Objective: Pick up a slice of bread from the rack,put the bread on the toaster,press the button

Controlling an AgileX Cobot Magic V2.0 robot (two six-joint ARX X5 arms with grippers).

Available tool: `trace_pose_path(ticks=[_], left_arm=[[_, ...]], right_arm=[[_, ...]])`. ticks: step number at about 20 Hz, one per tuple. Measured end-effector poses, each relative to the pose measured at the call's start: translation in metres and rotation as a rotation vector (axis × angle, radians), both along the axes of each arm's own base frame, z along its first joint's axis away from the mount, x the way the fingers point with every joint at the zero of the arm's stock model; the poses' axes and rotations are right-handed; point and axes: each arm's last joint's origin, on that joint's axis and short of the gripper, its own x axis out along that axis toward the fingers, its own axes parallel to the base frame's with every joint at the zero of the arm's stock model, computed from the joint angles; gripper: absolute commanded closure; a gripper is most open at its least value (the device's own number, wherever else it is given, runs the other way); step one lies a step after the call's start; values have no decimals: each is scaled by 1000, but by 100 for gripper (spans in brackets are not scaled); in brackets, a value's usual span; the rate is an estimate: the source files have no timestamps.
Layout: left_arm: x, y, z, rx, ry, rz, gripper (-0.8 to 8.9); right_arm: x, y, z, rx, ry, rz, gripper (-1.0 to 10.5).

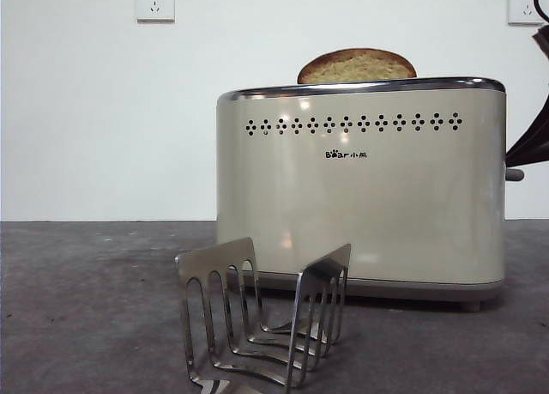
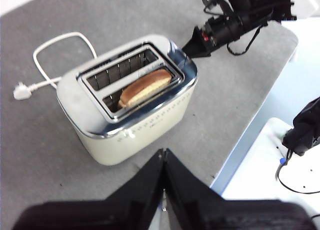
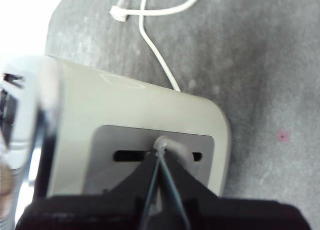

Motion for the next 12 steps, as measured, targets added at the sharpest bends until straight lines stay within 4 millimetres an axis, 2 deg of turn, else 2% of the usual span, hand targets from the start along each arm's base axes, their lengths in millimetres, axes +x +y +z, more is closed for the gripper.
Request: trace_pose_path(ticks=[6, 12], left_arm=[[6, -6, -24, 67, 71, 8, 822], [6, -7, -28, 76, 83, 11, 822]], right_arm=[[-1, 0, -10, -24, 75, 11, 954], [4, -1, -21, -40, 103, 25, 954]])
